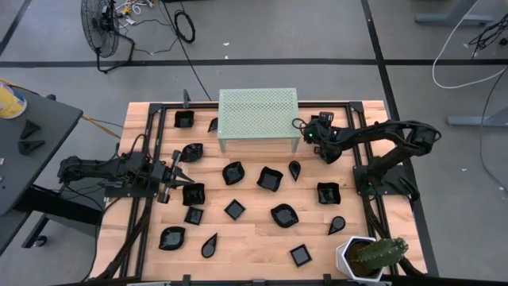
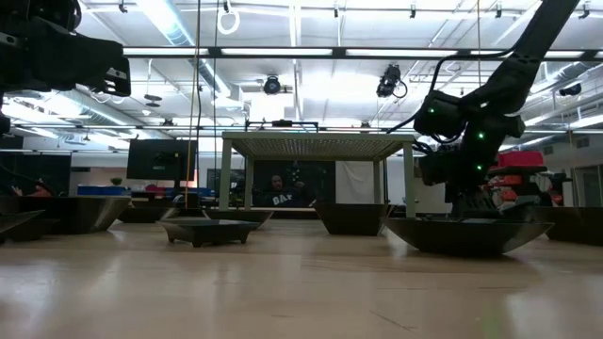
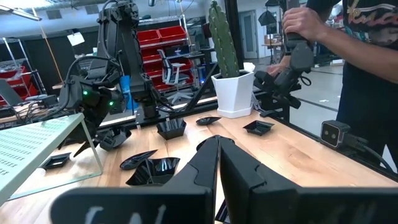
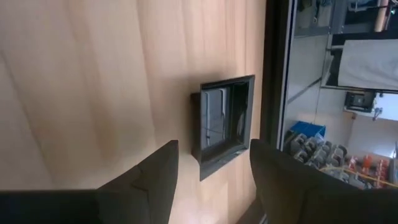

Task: Pick & Place Mini shaped plates
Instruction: Put the square plate on the shelf

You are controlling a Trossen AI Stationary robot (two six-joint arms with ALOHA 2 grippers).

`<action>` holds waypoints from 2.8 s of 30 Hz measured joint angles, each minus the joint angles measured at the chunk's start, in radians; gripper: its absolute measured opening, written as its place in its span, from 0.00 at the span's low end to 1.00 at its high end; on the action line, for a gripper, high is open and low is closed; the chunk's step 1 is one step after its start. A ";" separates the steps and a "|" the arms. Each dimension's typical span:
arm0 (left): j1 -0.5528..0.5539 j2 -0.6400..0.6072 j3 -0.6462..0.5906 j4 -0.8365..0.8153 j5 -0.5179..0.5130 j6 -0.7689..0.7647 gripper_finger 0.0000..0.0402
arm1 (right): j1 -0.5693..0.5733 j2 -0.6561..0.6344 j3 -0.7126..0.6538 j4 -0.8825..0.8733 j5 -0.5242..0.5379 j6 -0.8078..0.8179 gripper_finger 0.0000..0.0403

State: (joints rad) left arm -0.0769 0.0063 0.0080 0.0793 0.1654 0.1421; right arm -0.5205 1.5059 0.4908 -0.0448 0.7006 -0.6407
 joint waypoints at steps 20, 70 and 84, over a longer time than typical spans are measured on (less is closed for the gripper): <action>0.000 0.000 0.000 0.000 0.000 0.000 0.06 | 0.032 -0.120 0.000 0.013 0.070 -0.031 0.50; 0.000 0.000 0.000 -0.001 0.000 0.000 0.06 | -0.051 0.045 -0.012 0.216 0.103 -0.052 0.50; 0.000 0.000 0.000 -0.001 0.000 0.000 0.06 | -0.088 0.045 -0.012 0.217 0.092 -0.054 0.50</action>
State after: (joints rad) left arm -0.0771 0.0063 0.0080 0.0784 0.1654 0.1421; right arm -0.6082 1.5513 0.4789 0.1717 0.7925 -0.6947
